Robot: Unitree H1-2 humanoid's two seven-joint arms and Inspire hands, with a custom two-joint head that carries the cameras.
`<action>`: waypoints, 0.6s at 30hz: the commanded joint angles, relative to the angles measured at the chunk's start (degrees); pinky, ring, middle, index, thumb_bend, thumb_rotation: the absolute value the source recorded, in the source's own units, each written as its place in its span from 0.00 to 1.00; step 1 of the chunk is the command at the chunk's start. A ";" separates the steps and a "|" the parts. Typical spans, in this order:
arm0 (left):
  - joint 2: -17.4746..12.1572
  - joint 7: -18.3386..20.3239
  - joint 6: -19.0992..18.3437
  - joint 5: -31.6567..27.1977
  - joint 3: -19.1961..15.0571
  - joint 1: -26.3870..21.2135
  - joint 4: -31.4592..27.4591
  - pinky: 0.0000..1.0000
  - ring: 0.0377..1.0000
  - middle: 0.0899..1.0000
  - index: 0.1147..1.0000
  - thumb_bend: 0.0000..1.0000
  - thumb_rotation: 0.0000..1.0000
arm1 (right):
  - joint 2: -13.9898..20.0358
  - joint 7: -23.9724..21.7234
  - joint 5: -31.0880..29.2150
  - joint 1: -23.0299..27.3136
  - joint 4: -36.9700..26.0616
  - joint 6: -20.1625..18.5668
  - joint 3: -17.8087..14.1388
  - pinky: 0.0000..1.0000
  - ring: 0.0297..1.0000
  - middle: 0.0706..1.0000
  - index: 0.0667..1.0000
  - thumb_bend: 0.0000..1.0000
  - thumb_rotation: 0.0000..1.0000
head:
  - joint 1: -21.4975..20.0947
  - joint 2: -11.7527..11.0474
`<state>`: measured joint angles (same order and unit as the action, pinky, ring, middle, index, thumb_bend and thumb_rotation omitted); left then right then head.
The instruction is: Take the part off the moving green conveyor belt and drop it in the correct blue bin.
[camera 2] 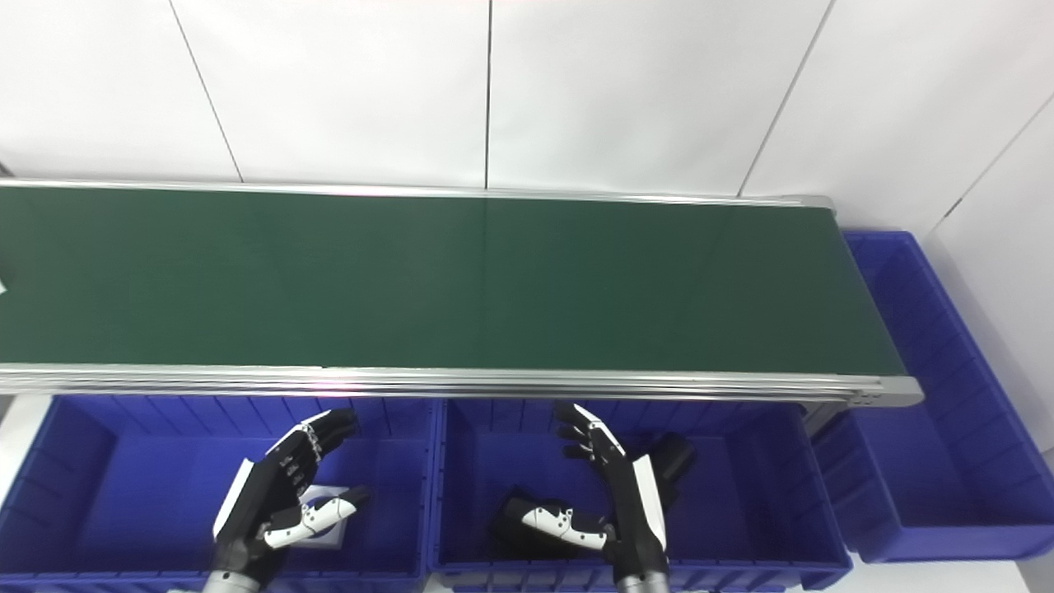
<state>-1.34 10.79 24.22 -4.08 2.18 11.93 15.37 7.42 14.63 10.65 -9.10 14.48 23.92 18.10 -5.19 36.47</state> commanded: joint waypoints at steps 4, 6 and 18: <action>0.14 -0.37 1.43 -0.51 0.00 -0.92 -0.86 0.91 0.82 0.81 0.73 0.56 0.00 | 0.12 1.10 0.23 0.55 -1.58 3.00 0.29 0.70 0.77 0.80 0.79 0.65 0.00 | 0.12 0.00; 0.20 -0.60 1.47 -0.20 -0.03 -0.88 -0.84 0.90 0.82 0.80 0.73 0.56 0.00 | 0.20 0.95 -0.07 0.62 -1.58 3.00 0.42 0.70 0.77 0.80 0.80 0.64 0.00 | 0.12 -0.02; 0.27 -0.50 2.16 -0.33 -0.08 -0.73 -0.35 0.90 0.82 0.80 0.74 0.57 0.00 | 0.99 1.42 0.17 1.00 -2.09 3.00 0.91 0.70 0.77 0.80 0.79 0.65 0.00 | 0.36 -0.31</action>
<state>-1.25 10.70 24.23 -4.05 2.11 11.88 15.59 8.35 15.07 10.58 -8.82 14.30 23.92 18.82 -4.83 36.21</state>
